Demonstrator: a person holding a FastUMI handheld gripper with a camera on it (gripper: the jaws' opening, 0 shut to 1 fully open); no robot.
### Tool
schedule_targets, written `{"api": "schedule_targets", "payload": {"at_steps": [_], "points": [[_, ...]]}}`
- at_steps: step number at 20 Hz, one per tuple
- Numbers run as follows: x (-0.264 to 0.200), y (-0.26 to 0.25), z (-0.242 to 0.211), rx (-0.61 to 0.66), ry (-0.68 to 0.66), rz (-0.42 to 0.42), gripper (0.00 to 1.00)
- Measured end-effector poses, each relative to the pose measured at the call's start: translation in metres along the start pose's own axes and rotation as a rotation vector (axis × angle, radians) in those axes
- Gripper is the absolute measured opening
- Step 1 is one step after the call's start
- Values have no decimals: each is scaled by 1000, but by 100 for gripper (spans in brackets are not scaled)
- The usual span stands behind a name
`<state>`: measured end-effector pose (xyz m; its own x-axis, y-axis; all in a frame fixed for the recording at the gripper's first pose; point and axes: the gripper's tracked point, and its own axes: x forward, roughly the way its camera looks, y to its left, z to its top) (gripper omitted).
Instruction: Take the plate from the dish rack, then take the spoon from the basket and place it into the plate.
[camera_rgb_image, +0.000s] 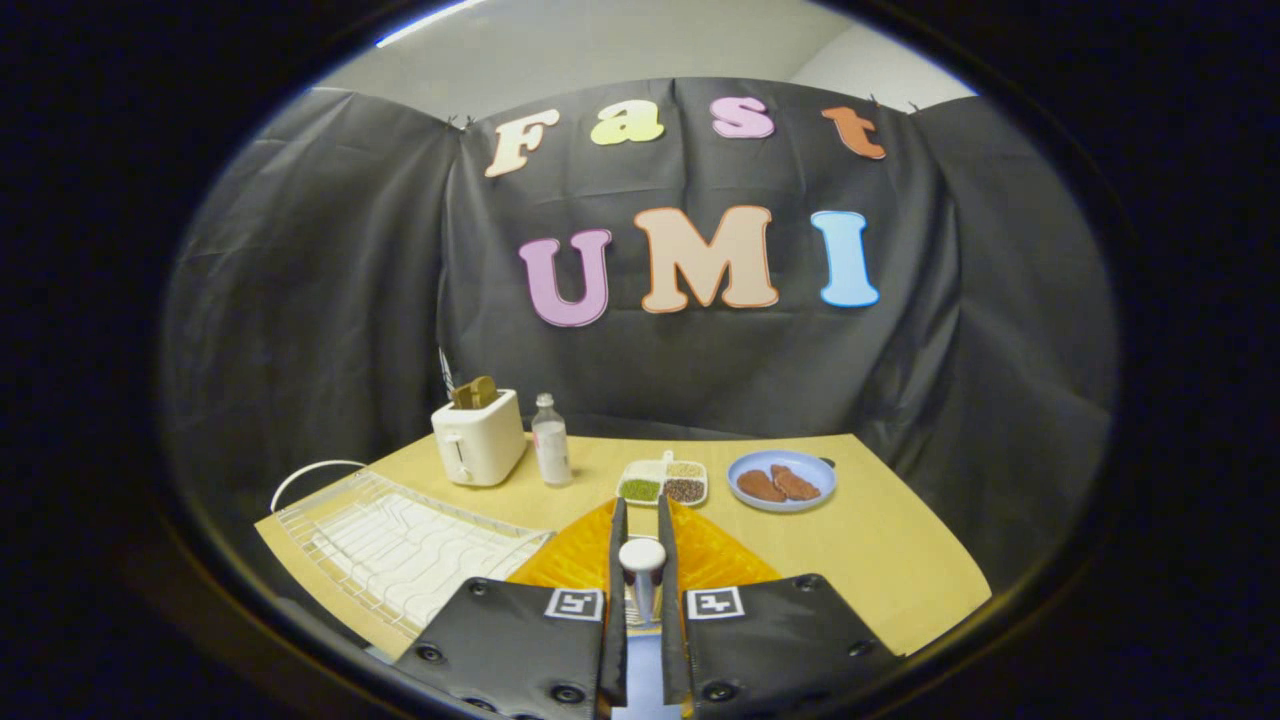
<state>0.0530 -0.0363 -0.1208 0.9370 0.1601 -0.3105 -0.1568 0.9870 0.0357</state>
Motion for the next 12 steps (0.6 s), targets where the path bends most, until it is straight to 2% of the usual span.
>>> {"api": "schedule_targets", "payload": {"at_steps": [12], "points": [[-20,-9,-65,24,91,-44,16]]}}
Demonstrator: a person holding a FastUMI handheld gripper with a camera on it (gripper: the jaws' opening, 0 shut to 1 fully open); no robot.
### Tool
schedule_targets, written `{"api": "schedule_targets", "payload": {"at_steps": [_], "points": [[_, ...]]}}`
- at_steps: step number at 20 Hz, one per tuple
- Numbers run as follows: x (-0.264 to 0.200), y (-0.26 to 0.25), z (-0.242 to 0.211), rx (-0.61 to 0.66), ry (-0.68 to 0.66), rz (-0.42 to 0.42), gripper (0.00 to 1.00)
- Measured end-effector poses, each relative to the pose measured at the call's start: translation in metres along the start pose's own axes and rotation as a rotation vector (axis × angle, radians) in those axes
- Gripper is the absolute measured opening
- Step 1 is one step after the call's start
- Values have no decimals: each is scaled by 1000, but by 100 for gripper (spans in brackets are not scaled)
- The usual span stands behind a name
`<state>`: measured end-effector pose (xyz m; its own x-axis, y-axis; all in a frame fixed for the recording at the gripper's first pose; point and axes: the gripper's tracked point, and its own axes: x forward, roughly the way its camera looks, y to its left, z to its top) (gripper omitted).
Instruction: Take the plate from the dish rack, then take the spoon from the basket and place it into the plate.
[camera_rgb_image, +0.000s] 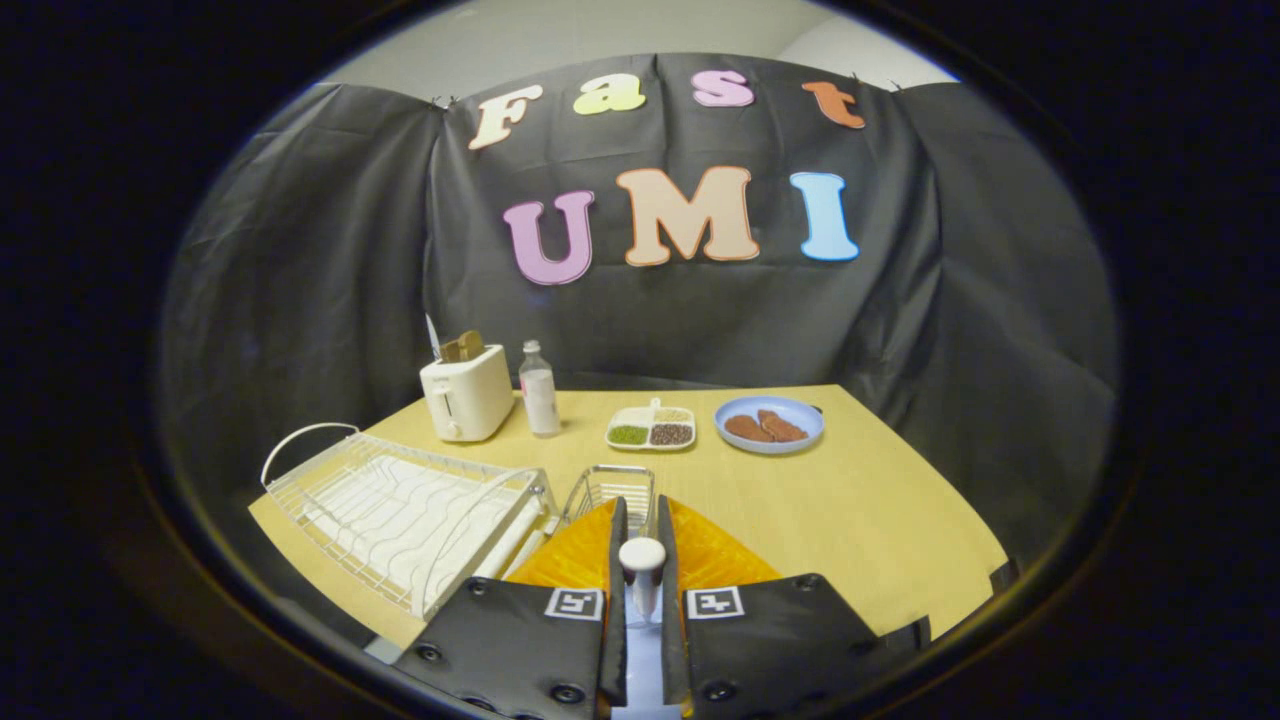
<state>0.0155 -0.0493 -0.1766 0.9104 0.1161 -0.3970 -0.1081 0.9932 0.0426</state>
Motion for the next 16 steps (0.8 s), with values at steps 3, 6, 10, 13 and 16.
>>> {"api": "schedule_targets", "payload": {"at_steps": [3,6,10,13,16], "points": [[-2,-2,-14,9,13,-7,16],[-7,-4,-22,21,19,-12,16],[-10,-3,-23,10,13,-12,16],[-13,-4,-26,15,14,-16,16],[-17,-5,-28,11,19,-18,16]]}}
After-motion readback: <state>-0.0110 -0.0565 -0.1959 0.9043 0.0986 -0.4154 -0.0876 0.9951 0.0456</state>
